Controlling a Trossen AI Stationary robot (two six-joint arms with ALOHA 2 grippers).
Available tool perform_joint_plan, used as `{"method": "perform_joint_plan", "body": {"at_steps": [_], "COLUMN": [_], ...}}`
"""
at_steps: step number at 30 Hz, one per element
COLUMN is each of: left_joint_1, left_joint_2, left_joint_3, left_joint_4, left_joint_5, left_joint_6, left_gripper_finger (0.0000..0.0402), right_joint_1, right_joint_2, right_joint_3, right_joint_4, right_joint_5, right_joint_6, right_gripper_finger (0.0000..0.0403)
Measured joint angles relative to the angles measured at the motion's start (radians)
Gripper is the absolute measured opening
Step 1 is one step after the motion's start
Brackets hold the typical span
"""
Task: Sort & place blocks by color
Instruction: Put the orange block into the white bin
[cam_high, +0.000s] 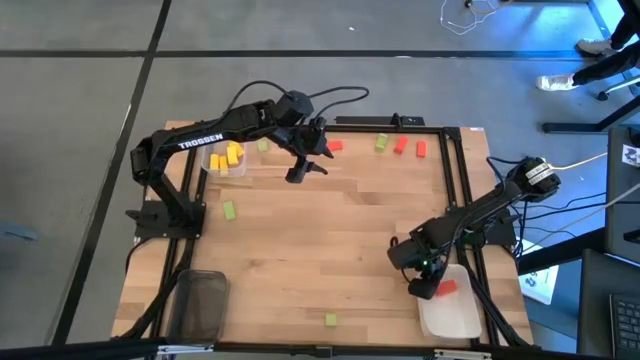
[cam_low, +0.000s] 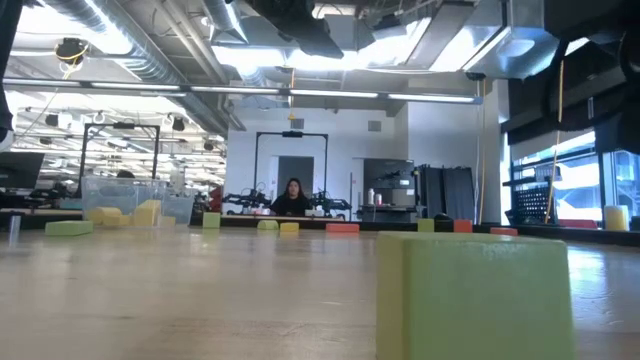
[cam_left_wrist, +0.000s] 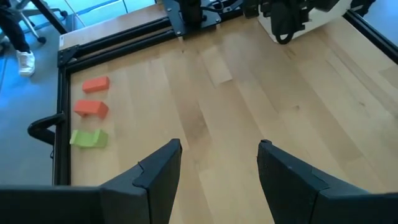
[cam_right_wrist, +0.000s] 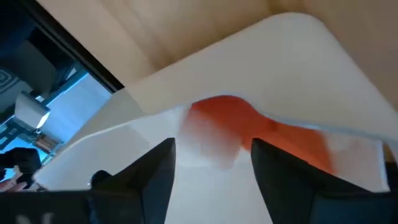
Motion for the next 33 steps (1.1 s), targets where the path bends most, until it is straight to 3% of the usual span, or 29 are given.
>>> {"method": "perform_joint_plan", "body": {"at_steps": [9, 16, 23, 29, 31, 33], "left_joint_1": [0.000, 0.000, 0.000, 0.010, 0.037, 0.070], "left_joint_2": [0.000, 0.000, 0.000, 0.015, 0.031, 0.054], "left_joint_3": [0.000, 0.000, 0.000, 0.001, 0.001, 0.001], "left_joint_4": [-0.017, -0.019, -0.050, -0.043, -0.048, -0.038], "left_joint_5": [0.000, -0.008, -0.126, -0.448, -0.454, -0.397], "left_joint_6": [-0.001, 0.000, 0.009, -0.062, -0.085, -0.095], "left_gripper_finger": [0.0199, 0.0199, 0.0199, 0.0199, 0.0199, 0.0199], "right_joint_1": [0.000, 0.000, -0.014, -0.048, -0.061, -0.072], "right_joint_2": [0.000, 0.000, -0.001, -0.002, -0.002, -0.002], "right_joint_3": [0.114, 0.312, 0.579, 0.781, 0.835, 0.884], "right_joint_4": [-0.031, -0.217, -0.547, -0.712, -0.743, -0.758], "right_joint_5": [0.025, 0.109, 0.419, 0.708, 0.811, 0.906], "right_joint_6": [0.004, 0.003, 0.026, 0.065, 0.077, 0.077], "right_gripper_finger": [0.0215, 0.0215, 0.0215, 0.0216, 0.0216, 0.0216]}}
